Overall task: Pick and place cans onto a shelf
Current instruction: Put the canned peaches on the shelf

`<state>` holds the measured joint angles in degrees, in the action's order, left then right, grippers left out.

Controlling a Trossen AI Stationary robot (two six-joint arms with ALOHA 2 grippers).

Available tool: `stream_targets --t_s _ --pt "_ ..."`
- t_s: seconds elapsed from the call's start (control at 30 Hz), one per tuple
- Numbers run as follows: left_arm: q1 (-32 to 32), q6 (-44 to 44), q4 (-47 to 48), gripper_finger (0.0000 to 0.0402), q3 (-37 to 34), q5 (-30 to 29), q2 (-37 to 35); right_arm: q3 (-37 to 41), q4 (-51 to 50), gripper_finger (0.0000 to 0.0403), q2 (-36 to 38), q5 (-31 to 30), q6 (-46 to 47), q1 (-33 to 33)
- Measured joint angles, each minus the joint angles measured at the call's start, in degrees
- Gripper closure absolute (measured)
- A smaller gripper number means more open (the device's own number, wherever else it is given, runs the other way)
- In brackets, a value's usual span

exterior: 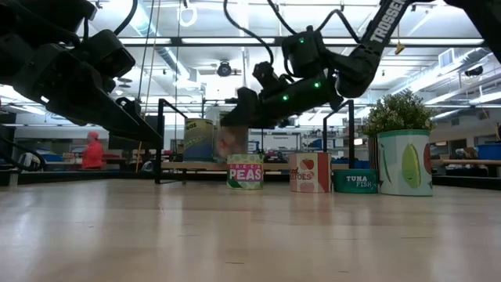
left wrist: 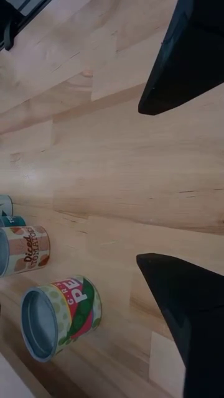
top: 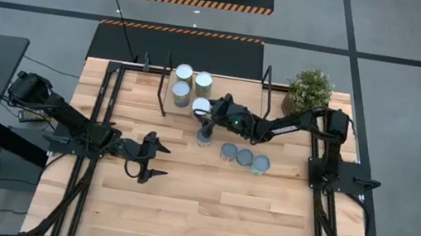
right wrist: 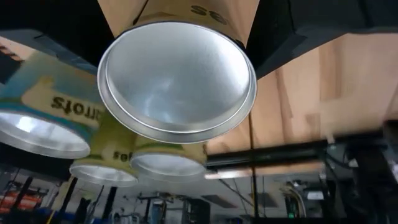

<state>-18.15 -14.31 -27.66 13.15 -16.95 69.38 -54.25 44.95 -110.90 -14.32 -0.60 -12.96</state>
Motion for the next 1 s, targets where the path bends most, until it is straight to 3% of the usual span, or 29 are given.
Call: stream_targets --t_s 0.73,1.0 --pt "0.0 0.0 0.0 0.0012 0.0 0.0 0.0 -3.2 -5.7 0.0077 -0.3 0.5 -1.4 -3.0" --pt "0.0 0.0 0.0 0.0012 0.0 0.0 0.0 -3.1 -6.7 0.0049 -0.3 1.1 -1.3 -3.6"
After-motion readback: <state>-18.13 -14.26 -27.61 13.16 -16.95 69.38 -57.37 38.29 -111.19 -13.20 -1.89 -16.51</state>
